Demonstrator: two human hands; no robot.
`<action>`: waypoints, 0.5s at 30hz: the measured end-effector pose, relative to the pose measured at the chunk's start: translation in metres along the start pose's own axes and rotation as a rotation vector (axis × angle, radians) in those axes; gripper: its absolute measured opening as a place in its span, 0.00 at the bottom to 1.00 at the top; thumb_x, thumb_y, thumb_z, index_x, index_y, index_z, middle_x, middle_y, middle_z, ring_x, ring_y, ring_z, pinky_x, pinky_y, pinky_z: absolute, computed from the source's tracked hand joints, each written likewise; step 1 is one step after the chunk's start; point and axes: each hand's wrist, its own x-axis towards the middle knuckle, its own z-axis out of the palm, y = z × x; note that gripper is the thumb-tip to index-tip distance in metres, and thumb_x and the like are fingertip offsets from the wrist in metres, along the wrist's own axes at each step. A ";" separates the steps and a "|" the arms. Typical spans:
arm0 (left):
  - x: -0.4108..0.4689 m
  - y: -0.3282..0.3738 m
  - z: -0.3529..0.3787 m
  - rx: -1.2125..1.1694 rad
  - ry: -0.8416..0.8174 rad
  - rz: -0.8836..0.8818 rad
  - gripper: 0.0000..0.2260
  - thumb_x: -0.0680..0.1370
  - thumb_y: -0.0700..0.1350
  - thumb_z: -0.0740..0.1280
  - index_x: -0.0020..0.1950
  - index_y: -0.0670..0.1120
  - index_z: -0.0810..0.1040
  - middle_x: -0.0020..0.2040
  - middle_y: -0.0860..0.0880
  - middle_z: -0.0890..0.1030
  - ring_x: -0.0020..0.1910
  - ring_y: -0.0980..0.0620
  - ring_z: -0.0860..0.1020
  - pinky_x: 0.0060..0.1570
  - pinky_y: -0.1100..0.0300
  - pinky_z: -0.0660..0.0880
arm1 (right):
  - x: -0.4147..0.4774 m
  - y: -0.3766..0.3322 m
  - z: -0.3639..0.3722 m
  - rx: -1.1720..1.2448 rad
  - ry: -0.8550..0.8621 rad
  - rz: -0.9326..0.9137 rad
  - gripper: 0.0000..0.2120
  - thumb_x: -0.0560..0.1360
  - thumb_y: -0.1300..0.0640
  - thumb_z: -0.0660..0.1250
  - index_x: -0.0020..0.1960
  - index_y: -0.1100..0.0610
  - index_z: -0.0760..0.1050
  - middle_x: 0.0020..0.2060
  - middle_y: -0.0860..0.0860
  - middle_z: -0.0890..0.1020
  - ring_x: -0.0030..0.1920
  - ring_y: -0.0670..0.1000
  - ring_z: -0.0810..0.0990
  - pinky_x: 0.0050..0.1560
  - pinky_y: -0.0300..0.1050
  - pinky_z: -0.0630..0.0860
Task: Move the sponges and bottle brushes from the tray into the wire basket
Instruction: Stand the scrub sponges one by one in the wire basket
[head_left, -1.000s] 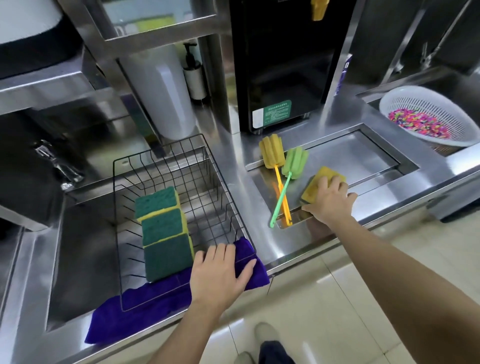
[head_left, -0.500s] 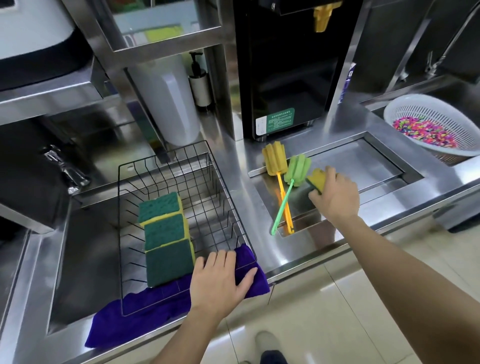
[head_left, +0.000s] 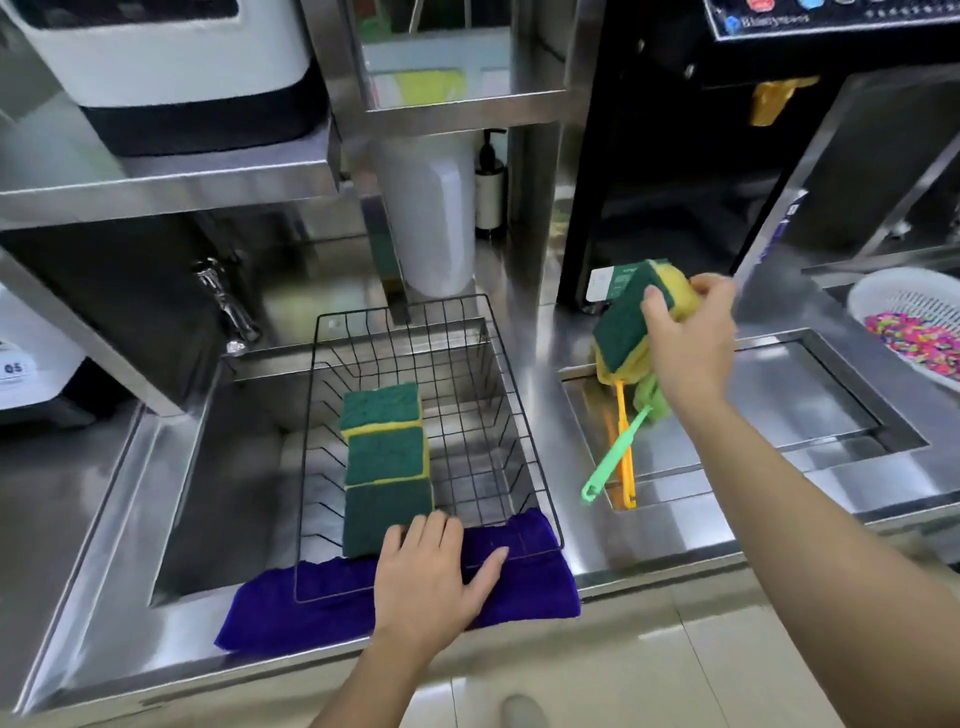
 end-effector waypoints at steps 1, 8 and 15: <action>-0.001 -0.004 -0.001 0.002 0.007 -0.022 0.24 0.77 0.63 0.56 0.39 0.44 0.77 0.36 0.49 0.75 0.35 0.46 0.74 0.38 0.52 0.68 | -0.002 -0.007 0.008 0.062 -0.018 0.013 0.21 0.75 0.49 0.64 0.62 0.60 0.66 0.47 0.49 0.73 0.47 0.52 0.72 0.51 0.48 0.70; -0.009 -0.026 -0.005 0.045 0.091 -0.118 0.28 0.81 0.63 0.49 0.37 0.44 0.76 0.34 0.49 0.73 0.33 0.47 0.72 0.38 0.53 0.66 | -0.030 -0.033 0.090 0.468 -0.317 0.361 0.17 0.73 0.55 0.70 0.51 0.57 0.63 0.40 0.47 0.70 0.41 0.48 0.76 0.30 0.40 0.80; -0.012 -0.030 0.004 0.110 0.163 -0.081 0.25 0.80 0.61 0.53 0.37 0.45 0.75 0.33 0.48 0.72 0.33 0.47 0.71 0.39 0.53 0.65 | -0.053 -0.030 0.158 0.585 -0.574 0.716 0.09 0.72 0.57 0.71 0.40 0.54 0.70 0.46 0.53 0.79 0.40 0.50 0.75 0.40 0.41 0.71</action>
